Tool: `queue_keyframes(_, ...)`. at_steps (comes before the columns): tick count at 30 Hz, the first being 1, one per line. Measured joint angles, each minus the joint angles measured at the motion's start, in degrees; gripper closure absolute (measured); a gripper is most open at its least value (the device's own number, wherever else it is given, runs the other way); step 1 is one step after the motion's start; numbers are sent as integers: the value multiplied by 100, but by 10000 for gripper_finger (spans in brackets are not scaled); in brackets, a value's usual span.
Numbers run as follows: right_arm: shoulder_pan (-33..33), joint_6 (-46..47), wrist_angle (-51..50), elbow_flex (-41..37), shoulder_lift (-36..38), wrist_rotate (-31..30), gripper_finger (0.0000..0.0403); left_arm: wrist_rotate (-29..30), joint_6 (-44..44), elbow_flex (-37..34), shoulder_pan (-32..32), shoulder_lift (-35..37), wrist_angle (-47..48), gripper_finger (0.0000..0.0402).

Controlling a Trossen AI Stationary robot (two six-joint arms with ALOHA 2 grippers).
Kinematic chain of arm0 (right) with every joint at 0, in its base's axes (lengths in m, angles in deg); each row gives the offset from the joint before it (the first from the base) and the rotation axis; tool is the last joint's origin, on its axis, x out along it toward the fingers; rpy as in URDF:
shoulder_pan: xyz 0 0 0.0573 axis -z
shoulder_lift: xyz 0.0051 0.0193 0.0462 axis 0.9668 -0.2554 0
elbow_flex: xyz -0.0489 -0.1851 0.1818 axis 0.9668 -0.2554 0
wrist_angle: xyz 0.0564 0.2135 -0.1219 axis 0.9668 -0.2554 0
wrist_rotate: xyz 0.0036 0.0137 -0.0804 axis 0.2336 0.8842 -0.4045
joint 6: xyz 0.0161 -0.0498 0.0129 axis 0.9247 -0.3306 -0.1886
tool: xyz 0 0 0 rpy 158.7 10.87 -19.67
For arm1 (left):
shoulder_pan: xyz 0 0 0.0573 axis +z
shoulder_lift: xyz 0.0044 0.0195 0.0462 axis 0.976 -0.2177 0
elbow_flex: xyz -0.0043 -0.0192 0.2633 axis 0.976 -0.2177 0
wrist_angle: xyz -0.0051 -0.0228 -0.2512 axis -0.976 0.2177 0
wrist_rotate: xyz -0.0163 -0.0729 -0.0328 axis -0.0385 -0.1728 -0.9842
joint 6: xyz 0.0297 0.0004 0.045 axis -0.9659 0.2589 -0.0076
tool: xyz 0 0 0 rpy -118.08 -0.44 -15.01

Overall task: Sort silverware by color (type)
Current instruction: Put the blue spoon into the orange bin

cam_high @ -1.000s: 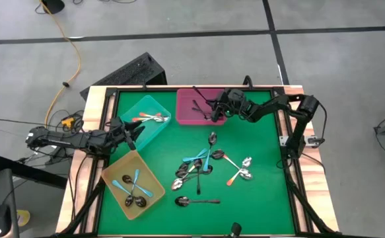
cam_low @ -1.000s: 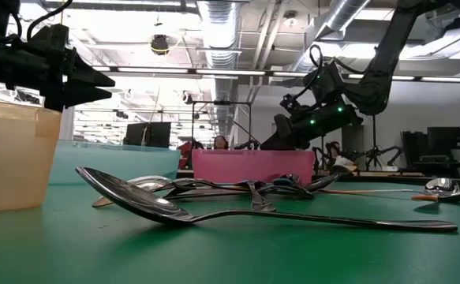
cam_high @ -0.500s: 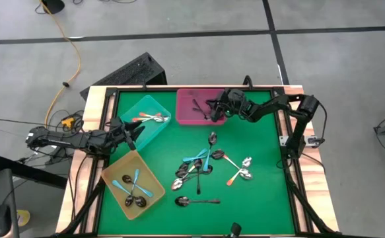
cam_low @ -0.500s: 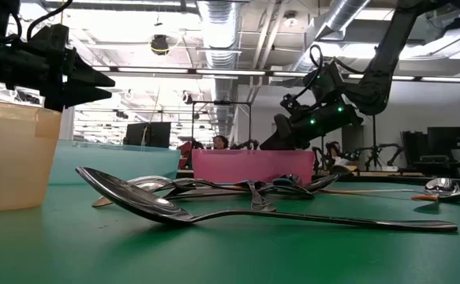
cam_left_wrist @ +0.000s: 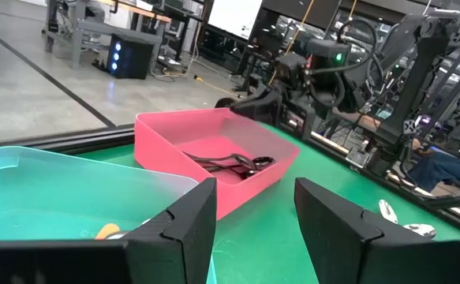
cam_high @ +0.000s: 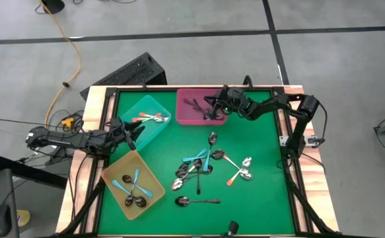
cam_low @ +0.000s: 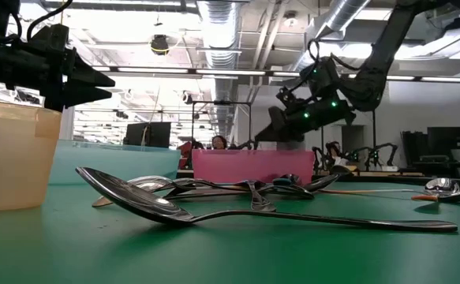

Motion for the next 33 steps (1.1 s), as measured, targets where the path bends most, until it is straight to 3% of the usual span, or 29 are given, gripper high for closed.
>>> queue_keyframes(9, -220, 41, -890, 934, 7, 22, 358, -7, 0, 0, -1, 0, 0, 243)
queue_keyframes(16, -645, -180, -3139, 2269, 7, 689, 358, -9, 0, 0, 0, 0, 0, 243)
queue_keyframes(21, -1151, -852, -4542, 3246, 7, 741, 358, -9, 0, 0, -1, 0, 0, 243)
queue_keyframes(28, -2136, -1480, -4677, 3668, 9, 729, 358, -9, -1, 0, 0, 1, 0, 243)
queue_keyframes(33, -2777, -1280, -4932, 3668, 9, 417, 358, -11, 0, 0, 0, 0, 0, 243)
